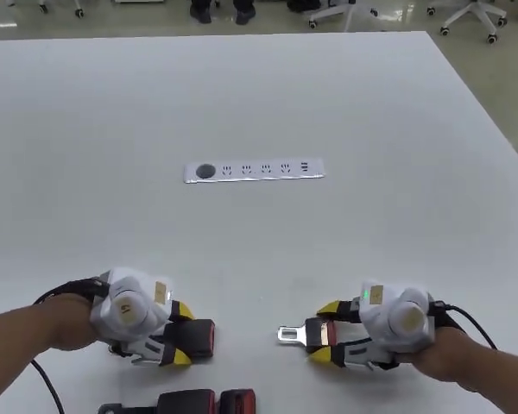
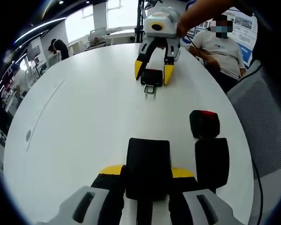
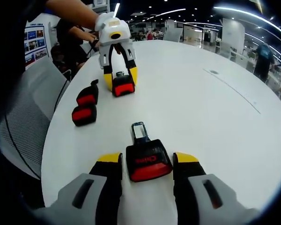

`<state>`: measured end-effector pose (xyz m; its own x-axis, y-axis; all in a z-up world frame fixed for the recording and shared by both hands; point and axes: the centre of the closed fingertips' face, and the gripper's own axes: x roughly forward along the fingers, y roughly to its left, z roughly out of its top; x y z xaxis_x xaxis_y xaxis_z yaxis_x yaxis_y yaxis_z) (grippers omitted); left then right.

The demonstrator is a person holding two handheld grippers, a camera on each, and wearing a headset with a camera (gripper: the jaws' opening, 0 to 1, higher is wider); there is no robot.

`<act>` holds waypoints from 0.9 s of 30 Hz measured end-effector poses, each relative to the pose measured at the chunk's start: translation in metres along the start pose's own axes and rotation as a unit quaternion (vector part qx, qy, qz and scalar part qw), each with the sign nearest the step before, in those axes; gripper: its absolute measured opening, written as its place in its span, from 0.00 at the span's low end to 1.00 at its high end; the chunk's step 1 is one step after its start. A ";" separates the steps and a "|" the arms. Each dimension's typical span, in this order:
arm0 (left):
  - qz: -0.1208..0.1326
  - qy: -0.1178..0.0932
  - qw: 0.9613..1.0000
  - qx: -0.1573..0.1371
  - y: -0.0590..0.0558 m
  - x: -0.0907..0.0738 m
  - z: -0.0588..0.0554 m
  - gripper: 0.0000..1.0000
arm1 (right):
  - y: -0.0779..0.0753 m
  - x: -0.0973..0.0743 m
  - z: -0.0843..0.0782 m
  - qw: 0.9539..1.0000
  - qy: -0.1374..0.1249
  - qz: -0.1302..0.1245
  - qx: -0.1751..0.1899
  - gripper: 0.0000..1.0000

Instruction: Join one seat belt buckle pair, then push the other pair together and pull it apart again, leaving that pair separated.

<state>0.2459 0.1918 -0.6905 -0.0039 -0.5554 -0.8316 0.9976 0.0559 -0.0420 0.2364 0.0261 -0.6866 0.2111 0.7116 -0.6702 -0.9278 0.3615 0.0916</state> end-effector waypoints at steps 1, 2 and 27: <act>-0.001 0.001 1.000 0.000 -0.001 0.000 0.000 0.38 | 0.001 0.002 0.000 1.000 -0.001 0.000 -0.003 0.47; -0.003 0.000 1.000 -0.005 -0.002 0.000 0.001 0.40 | 0.003 0.003 -0.001 1.000 -0.001 -0.001 -0.006 0.52; 0.074 -0.041 0.986 -0.141 0.015 -0.025 0.013 0.83 | -0.040 -0.015 0.018 0.987 -0.055 -0.134 0.071 0.72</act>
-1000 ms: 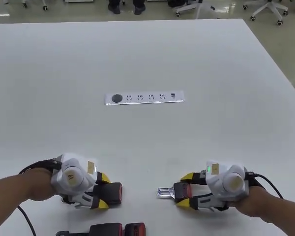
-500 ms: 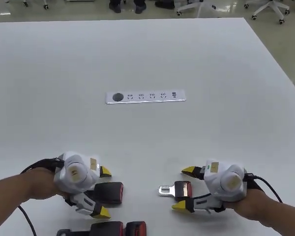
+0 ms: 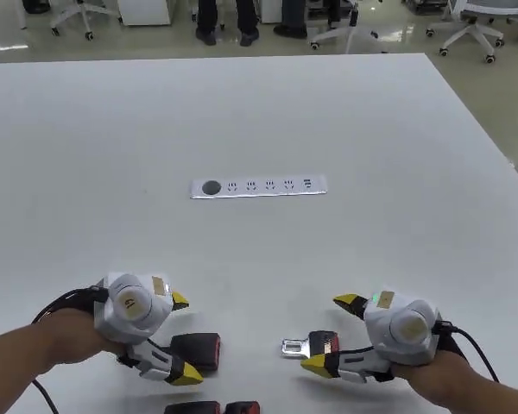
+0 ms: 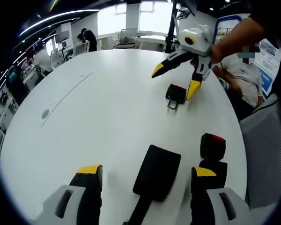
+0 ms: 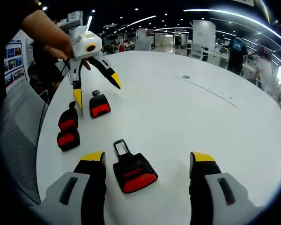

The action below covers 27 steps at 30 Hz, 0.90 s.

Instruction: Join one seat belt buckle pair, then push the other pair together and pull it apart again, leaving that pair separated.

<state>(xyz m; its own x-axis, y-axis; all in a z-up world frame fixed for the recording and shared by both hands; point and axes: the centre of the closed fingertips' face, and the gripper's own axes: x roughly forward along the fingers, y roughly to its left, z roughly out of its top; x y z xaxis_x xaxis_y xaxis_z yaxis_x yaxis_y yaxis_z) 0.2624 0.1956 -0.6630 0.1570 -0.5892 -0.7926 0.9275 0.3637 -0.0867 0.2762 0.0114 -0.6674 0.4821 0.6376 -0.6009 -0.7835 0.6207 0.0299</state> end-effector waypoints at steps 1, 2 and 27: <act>0.000 -0.006 1.000 -0.025 0.000 -0.001 0.000 0.86 | -0.001 -0.001 0.001 1.000 -0.004 -0.007 0.003 0.73; -0.001 -0.025 0.998 -0.050 -0.001 -0.003 0.005 0.91 | -0.001 -0.003 0.002 1.000 -0.007 -0.014 0.009 0.75; 0.148 -0.171 0.952 -0.205 0.002 -0.079 0.001 0.97 | 0.003 -0.054 0.030 0.984 -0.063 -0.150 0.073 0.88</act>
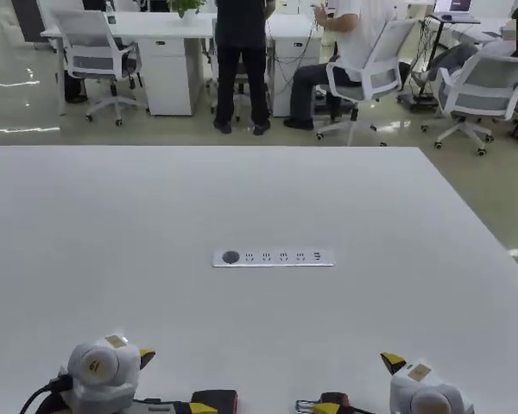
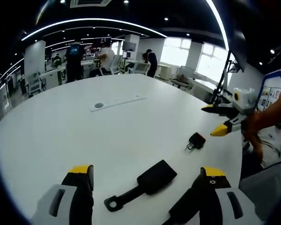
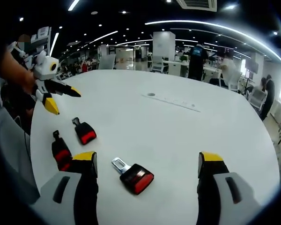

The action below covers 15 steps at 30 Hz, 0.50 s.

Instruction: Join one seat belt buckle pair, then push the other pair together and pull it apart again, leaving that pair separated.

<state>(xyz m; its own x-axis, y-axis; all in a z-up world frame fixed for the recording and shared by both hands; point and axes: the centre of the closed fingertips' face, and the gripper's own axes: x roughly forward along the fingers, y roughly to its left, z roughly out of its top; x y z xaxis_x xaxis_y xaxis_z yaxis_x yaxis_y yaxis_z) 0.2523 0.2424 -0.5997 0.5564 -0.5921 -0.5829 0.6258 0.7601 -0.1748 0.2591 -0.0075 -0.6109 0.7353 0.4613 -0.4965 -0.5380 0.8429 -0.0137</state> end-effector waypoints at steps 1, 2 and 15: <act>0.003 -0.006 1.000 -0.005 -0.001 -0.004 0.002 0.97 | 0.001 -0.003 0.001 1.000 -0.001 -0.002 0.000 0.88; 0.008 -0.013 1.000 -0.010 -0.004 -0.010 0.004 0.98 | 0.001 -0.005 0.002 1.000 -0.004 -0.004 0.003 0.89; 0.039 -0.041 0.998 -0.026 -0.012 -0.054 -0.018 1.00 | 0.016 -0.040 0.003 0.999 -0.025 -0.032 0.017 0.91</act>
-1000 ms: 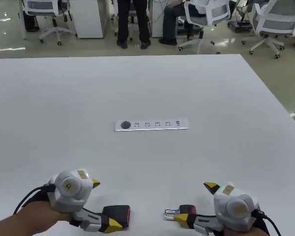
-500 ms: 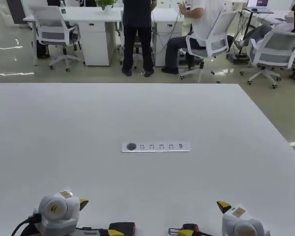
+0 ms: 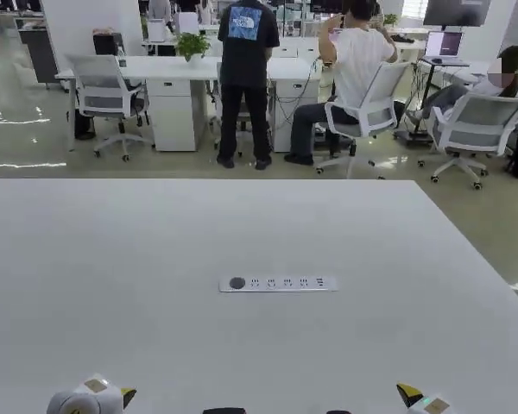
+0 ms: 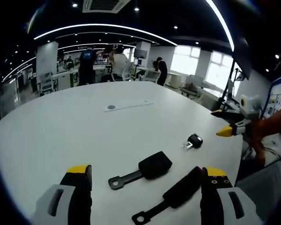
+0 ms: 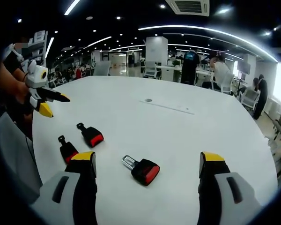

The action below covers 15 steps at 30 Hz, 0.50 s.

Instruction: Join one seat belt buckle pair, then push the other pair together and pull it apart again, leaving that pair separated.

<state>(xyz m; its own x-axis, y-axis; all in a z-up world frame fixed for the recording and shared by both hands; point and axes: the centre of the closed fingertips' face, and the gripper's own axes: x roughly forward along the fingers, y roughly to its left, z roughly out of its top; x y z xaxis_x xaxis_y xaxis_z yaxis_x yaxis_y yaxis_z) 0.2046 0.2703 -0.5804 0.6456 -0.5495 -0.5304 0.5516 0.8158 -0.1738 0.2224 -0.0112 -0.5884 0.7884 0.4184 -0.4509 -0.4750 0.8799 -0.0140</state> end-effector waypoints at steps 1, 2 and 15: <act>0.001 -0.005 1.000 -0.008 0.000 -0.004 -0.001 1.00 | 0.000 -0.002 0.000 1.000 -0.001 -0.002 0.001 0.91; 0.003 -0.005 1.000 -0.007 0.000 -0.005 -0.003 1.00 | 0.003 -0.005 0.000 1.000 -0.001 -0.003 0.002 0.91; 0.015 -0.019 1.000 -0.011 -0.013 -0.042 -0.021 1.00 | 0.021 -0.036 -0.004 1.000 -0.016 -0.011 0.010 0.94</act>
<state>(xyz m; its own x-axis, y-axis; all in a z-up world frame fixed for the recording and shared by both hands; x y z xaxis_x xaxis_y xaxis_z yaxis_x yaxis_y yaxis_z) 0.1589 0.2868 -0.5732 0.6819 -0.5310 -0.5031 0.5203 0.8355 -0.1766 0.1827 -0.0085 -0.5764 0.8108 0.4055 -0.4221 -0.4494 0.8933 -0.0052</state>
